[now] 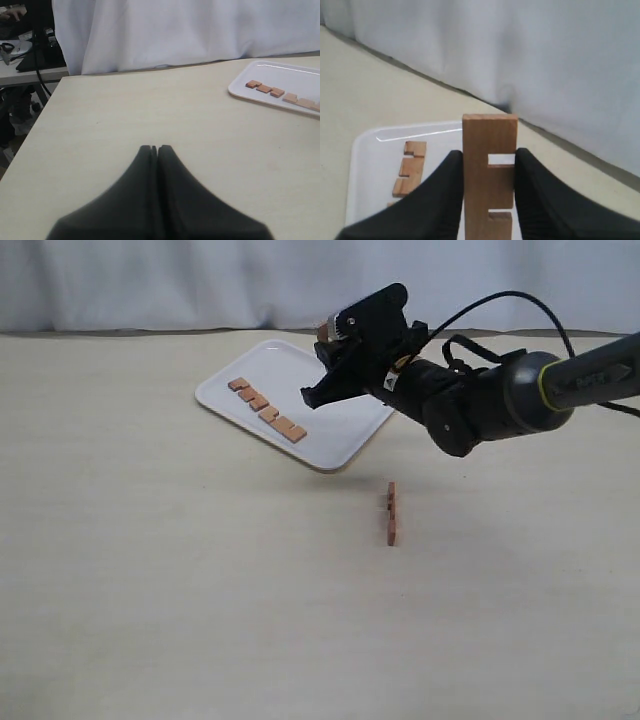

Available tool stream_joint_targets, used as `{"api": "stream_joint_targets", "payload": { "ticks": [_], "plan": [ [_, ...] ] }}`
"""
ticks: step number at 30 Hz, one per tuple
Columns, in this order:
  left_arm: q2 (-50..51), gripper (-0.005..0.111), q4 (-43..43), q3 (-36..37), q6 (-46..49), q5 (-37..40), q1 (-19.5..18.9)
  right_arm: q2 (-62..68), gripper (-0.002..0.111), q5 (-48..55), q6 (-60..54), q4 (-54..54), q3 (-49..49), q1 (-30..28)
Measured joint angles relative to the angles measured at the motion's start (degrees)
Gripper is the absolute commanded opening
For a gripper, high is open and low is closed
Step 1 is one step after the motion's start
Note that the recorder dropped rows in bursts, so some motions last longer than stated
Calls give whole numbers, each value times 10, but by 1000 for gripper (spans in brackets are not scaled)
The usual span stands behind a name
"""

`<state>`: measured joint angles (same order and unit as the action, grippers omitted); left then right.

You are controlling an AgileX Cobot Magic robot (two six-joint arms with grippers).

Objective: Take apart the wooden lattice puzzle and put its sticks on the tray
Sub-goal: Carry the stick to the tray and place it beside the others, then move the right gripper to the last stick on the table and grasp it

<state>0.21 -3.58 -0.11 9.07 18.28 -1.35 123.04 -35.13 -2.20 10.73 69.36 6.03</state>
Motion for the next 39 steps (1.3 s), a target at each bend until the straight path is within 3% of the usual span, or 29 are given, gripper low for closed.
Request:
{"api": "stream_joint_targets", "payload": {
  "ticks": [3, 9, 14, 18, 21, 29, 39],
  "plan": [
    [0, 0, 0, 0, 0, 0, 0, 12, 5, -60, 22, 0, 4, 0],
    [0, 0, 0, 0, 0, 0, 0, 26, 6, -26, 83, 4, 51, 0],
    [0, 0, 0, 0, 0, 0, 0, 36, 28, 110, 115, 30, 106, 0],
    [0, 0, 0, 0, 0, 0, 0, 36, 50, 137, 119, 33, 120, 1],
    [0, 0, 0, 0, 0, 0, 0, 36, 60, 139, 120, 33, 122, 7],
    [0, 0, 0, 0, 0, 0, 0, 36, 63, 183, 120, 33, 125, 48],
    [0, 0, 0, 0, 0, 0, 0, -31, 63, 379, 120, 33, 124, 55]
  ]
}}
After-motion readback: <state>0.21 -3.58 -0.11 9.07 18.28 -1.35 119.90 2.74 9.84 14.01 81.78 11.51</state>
